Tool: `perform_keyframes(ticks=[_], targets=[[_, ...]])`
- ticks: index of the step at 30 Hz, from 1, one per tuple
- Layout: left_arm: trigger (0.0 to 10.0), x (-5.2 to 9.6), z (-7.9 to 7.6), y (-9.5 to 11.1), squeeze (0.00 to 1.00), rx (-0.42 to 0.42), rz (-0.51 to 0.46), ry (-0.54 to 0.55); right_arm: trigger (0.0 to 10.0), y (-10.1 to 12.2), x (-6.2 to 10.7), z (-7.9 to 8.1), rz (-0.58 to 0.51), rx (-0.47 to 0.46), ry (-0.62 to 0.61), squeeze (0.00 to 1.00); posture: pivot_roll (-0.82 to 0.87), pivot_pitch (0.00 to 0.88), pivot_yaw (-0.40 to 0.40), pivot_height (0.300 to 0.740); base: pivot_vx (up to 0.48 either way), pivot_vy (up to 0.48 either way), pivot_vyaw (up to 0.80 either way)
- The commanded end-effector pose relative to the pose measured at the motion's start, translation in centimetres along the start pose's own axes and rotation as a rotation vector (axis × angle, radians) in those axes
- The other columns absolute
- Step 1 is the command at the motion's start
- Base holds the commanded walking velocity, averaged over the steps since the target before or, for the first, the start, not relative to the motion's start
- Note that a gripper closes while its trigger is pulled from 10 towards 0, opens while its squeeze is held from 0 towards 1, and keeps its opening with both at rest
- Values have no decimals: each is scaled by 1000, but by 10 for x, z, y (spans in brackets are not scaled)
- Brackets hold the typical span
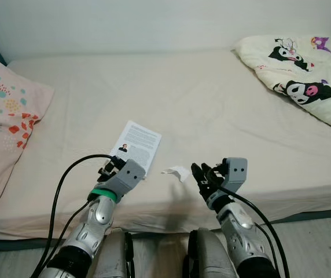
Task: Clean up the room
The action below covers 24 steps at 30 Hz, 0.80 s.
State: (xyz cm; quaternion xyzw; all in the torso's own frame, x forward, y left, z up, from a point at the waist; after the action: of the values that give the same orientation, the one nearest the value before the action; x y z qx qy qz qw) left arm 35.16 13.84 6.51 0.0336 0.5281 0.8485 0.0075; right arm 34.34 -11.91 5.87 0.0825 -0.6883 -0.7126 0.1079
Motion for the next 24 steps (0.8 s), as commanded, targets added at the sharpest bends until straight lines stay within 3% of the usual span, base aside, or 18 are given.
perform_keyframes(ticks=[1,7,9,11,16,19,21,24], targets=[[10000,6,2,-14,0,-2,47,5,10000,-8,3,-3,33,7,-16,0,44,131,14,605,0,0,0],[10000,8,1,-16,0,-8,50,10,10000,-11,5,-6,47,-2,-19,0,45,134,10,596,0,0,0],[10000,7,2,-14,0,-19,42,25,10000,-10,5,-2,41,-59,7,0,44,134,12,596,0,0,0],[10000,7,2,-14,0,-19,42,25,10000,-10,5,-2,41,-59,7,0,44,134,12,596,0,0,0],[10000,9,14,-8,0,-54,7,80,10000,4,3,18,-22,-234,144,0,62,163,9,596,0,0,0],[10000,11,20,-5,0,-60,-4,103,10000,8,2,24,-39,-257,186,0,75,183,4,596,0,0,0],[10000,17,31,7,0,-125,-75,148,10000,18,-4,31,-65,-336,250,0,96,231,9,596,0,0,0],[10000,19,26,15,0,-168,-129,114,10000,21,-9,33,-72,-361,275,0,95,233,8,596,0,0,0]])
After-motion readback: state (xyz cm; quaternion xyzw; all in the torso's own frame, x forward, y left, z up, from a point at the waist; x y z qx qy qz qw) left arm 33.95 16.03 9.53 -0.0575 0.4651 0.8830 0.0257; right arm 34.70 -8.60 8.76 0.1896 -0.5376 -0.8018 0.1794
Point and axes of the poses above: a point about 5 cm out from each wrist's last joint towards the gripper, its own x axis pointing back from the gripper into the wrist, its own y axis along the axis of the wrist's last joint, z = x × y, the point moved 4 cm from there along -x, pointing out of the wrist towards the gripper, and after that the axes turned 15 degrees about x, right-handed, at the moved point
